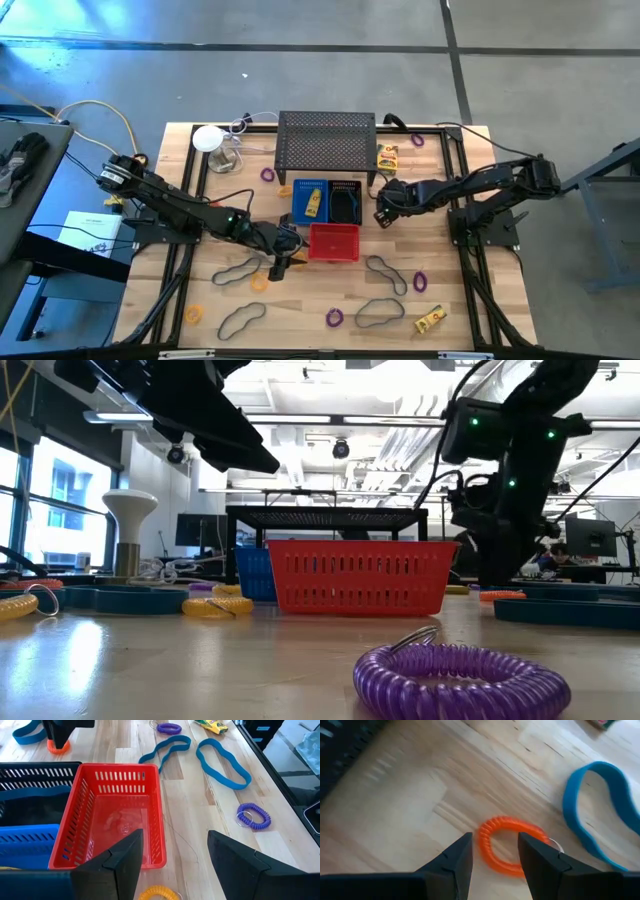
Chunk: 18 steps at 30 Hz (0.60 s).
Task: Pick & Place Office Desk Supplies
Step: Put the orange spring keychain into the red bin
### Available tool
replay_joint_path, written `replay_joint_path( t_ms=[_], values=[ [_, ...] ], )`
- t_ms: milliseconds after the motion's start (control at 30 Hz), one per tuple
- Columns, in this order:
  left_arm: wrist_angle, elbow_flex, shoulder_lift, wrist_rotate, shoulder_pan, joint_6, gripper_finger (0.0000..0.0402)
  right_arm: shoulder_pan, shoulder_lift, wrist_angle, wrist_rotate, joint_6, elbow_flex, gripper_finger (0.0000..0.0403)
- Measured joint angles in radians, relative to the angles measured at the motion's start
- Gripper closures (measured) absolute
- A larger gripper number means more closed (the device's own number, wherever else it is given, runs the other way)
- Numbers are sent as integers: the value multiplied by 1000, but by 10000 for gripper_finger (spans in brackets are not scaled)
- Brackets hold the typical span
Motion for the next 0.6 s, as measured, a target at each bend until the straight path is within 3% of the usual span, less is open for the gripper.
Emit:
replay_joint_path(
  t_ms=[600],
  values=[
    [0, 0, 0, 0, 0, 1, 186, 0, 0, 85, -48, 46, -70, 258]
  ],
)
